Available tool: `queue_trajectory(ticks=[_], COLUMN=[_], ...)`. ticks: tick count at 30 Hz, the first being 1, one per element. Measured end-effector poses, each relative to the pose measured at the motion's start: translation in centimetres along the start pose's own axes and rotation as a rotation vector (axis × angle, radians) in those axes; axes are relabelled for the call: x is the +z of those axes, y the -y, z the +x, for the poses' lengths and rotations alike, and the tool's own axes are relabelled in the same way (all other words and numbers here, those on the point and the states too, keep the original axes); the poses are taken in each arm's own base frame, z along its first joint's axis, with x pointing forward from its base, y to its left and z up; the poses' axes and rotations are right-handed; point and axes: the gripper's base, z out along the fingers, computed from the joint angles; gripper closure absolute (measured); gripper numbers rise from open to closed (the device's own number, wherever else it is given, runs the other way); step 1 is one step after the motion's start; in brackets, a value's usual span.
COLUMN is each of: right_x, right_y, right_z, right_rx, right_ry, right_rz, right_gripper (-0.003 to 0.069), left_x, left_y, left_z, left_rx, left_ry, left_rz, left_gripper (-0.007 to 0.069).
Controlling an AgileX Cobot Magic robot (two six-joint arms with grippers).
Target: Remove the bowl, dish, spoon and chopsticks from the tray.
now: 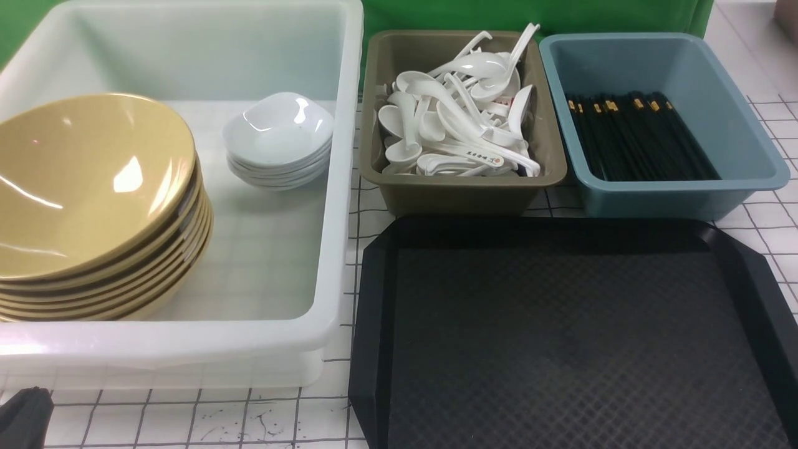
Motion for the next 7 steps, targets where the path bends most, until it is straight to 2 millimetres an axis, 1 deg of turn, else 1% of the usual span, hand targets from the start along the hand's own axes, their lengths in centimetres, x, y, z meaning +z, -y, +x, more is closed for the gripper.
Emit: queue_trajectory(ticks=[7], right_x=[0.00], right_y=[0.00], right_z=[0.00], right_rx=[0.000], right_ry=[0.000], right_rz=[0.000], right_gripper=[0.0548], left_x=[0.00], left_y=[0.00], left_z=[0.00], left_rx=[0.000], left_ry=[0.000], left_rz=[0.000], left_gripper=[0.0631])
